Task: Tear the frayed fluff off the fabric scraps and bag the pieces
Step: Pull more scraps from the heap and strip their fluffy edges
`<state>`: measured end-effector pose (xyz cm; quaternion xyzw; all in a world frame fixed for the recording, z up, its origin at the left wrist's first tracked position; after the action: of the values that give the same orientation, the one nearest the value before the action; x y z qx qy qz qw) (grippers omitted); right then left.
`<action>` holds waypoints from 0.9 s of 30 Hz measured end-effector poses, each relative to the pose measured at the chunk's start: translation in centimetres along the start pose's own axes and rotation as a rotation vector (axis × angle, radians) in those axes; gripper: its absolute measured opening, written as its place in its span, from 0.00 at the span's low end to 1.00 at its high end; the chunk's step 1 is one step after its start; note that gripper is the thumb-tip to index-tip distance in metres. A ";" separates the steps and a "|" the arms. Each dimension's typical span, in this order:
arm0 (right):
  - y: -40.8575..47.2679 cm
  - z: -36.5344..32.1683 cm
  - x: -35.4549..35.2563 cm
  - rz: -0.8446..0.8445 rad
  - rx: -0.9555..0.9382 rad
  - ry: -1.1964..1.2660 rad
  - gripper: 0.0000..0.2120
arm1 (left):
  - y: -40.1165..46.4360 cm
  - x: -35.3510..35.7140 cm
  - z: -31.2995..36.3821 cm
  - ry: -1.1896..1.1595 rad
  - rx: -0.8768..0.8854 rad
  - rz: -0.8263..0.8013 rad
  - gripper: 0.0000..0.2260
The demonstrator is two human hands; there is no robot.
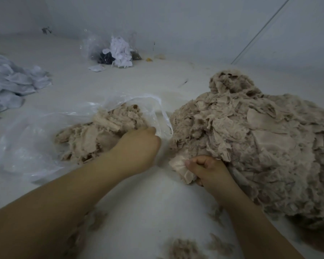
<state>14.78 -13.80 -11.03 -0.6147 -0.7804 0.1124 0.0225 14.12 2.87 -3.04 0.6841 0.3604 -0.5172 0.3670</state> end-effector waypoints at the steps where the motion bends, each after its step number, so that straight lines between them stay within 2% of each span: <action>1: -0.1 -0.2 0.1 -0.009 -0.001 0.006 0.11 | 0.2 -0.6 0.8 -0.123 -0.011 0.079 0.09; 3: -0.3 -0.4 0.1 -0.005 0.001 -0.001 0.12 | 0.6 -0.2 1.9 -0.492 -0.087 0.088 0.14; 5: -0.3 -0.4 -0.1 0.004 0.011 0.012 0.10 | 0.8 1.0 3.5 -0.796 -0.107 -0.006 0.11; 6: -0.4 -0.3 -0.2 0.002 0.020 0.041 0.09 | 0.7 1.5 4.0 -0.888 -0.121 -0.014 0.08; 8: -0.3 -0.2 -0.4 0.009 0.035 0.082 0.10 | 0.7 1.1 2.9 -0.953 -0.201 0.134 0.02; 10: -0.3 0.0 -0.5 0.016 0.037 0.075 0.12 | 0.3 -0.6 0.1 -0.799 -0.282 0.383 0.03; 11: -0.3 0.0 -0.4 0.013 0.037 0.067 0.14 | 0.0 -1.6 -1.2 -0.605 -0.283 0.479 0.03; 12: -0.2 0.0 -0.4 0.012 0.038 0.059 0.15 | -0.1 -2.4 -2.1 -0.363 -0.262 0.501 0.05; 13: -0.3 0.0 -0.4 0.015 0.038 0.050 0.15 | 0.2 -2.4 -2.8 -0.135 -0.236 0.426 0.08; 14: -0.3 0.0 -0.4 0.019 0.038 0.041 0.15 | 0.5 -1.7 -3.4 0.024 -0.224 0.282 0.10; 15: -0.3 0.0 -0.4 0.019 0.038 0.036 0.15 | 0.8 -0.7 -3.8 0.106 -0.214 0.127 0.11; 17: -0.3 0.0 -0.4 0.012 0.039 0.033 0.15 | 0.5 1.3 -3.7 0.140 -0.195 -0.101 0.12; 19: -0.3 0.0 -0.3 0.001 0.040 0.026 0.14 | 0.3 2.4 -3.5 0.178 -0.172 -0.171 0.12; 23: -0.2 0.1 -0.4 0.000 0.038 0.010 0.15 | 0.6 1.6 -2.9 0.247 -0.171 -0.117 0.10; 25: -0.3 0.0 -0.4 -0.002 0.033 0.008 0.14 | 1.1 0.6 -2.0 0.220 -0.159 -0.020 0.08; 27: -0.4 0.0 -0.4 -0.010 0.028 0.016 0.13 | 1.5 0.2 -1.3 0.170 -0.150 0.002 0.04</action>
<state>14.50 -14.26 -10.91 -0.6114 -0.7815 0.1185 0.0378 16.01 3.30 -2.79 0.6965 0.4270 -0.4286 0.3859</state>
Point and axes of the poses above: each hand's wrist, its own y-axis towards the middle knuckle, its own x-axis out of the palm, z = x × y, the point moved 7 cm from there along y, towards the middle knuckle, and after that the axes turned 5 degrees about x, right-handed, at the moved point
